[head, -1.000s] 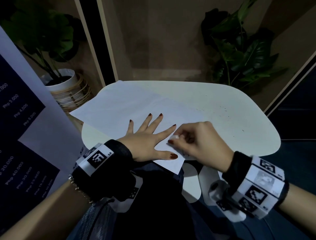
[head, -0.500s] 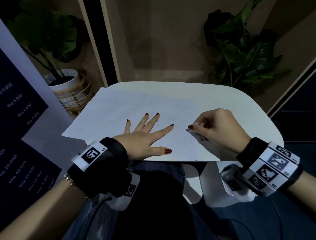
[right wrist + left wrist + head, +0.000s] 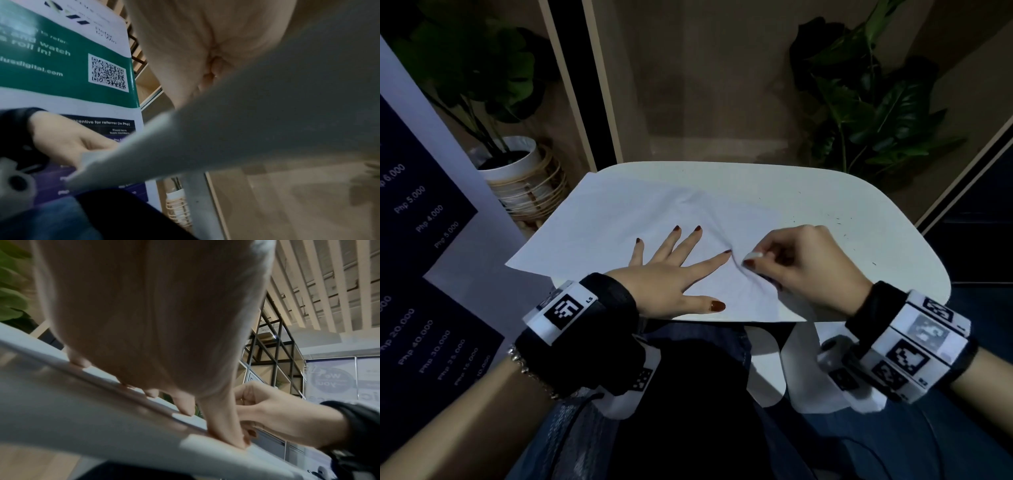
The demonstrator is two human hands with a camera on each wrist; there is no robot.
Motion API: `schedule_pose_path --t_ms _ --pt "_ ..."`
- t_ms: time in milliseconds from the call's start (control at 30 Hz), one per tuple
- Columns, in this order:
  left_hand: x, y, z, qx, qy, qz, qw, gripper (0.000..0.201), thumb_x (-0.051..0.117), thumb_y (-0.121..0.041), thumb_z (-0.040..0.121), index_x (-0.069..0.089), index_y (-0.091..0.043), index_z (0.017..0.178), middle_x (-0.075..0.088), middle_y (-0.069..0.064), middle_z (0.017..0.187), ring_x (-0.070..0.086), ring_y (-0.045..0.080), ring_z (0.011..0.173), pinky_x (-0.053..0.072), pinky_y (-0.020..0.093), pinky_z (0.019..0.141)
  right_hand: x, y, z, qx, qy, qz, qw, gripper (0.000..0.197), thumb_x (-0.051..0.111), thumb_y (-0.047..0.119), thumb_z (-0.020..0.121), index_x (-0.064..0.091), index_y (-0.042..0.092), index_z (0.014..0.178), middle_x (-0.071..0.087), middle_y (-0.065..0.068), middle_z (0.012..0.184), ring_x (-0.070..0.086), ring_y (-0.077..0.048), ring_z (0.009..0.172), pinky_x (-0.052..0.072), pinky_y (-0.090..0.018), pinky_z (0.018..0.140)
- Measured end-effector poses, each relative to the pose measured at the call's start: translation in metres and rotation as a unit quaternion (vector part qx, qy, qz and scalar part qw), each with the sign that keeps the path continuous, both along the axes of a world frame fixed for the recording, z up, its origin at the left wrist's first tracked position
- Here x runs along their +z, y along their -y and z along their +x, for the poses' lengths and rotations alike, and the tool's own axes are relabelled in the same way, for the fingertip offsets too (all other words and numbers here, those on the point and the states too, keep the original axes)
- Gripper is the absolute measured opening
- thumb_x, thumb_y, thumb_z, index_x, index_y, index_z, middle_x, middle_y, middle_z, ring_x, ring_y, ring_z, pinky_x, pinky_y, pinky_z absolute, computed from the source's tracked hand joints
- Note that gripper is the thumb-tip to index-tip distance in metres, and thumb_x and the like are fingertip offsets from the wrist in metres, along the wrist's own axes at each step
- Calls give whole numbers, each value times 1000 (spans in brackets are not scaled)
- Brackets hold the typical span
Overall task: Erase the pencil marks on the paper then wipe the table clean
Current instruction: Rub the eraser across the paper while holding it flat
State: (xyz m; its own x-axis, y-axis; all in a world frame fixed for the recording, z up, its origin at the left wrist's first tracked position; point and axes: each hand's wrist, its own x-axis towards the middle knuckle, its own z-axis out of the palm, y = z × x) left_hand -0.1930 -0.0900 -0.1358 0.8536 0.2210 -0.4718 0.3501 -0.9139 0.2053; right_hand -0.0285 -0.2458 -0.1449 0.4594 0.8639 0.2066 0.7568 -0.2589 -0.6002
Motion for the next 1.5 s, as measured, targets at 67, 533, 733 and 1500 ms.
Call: schedule_pose_path --t_ms 67,533,733,1500 --pt "1 0 -1 -8 -5 1 1000 75 36 -69 90 -14 -58 145 -36 -10 156 -38 15 141 -14 61 114 3 0 -4 32 -22 -14 999 13 76 23 85 74 13 78 65 5 56 59 -1 51 40 -10 59" --pt "2 1 -1 -10 -12 15 1000 77 38 -71 88 -12 -60 144 -33 -12 157 -34 15 143 -8 63 115 18 2 -13 100 24 -73 992 9 78 26 82 74 18 80 65 9 60 62 -5 62 43 -13 61" --pt "3 2 -1 -11 -10 15 1000 77 39 -71 88 -12 -59 145 -32 -11 157 -33 16 144 -9 63 115 18 6 13 -24 114 -46 992 9 70 20 84 72 16 76 66 7 63 61 -8 65 43 -13 65" --pt "28 -13 1 34 43 46 997 78 42 -57 98 4 -24 158 -12 -7 164 -12 15 150 -7 57 117 36 -30 14 72 73 -125 987 9 71 25 89 66 24 81 66 9 59 60 -1 59 40 -12 58"
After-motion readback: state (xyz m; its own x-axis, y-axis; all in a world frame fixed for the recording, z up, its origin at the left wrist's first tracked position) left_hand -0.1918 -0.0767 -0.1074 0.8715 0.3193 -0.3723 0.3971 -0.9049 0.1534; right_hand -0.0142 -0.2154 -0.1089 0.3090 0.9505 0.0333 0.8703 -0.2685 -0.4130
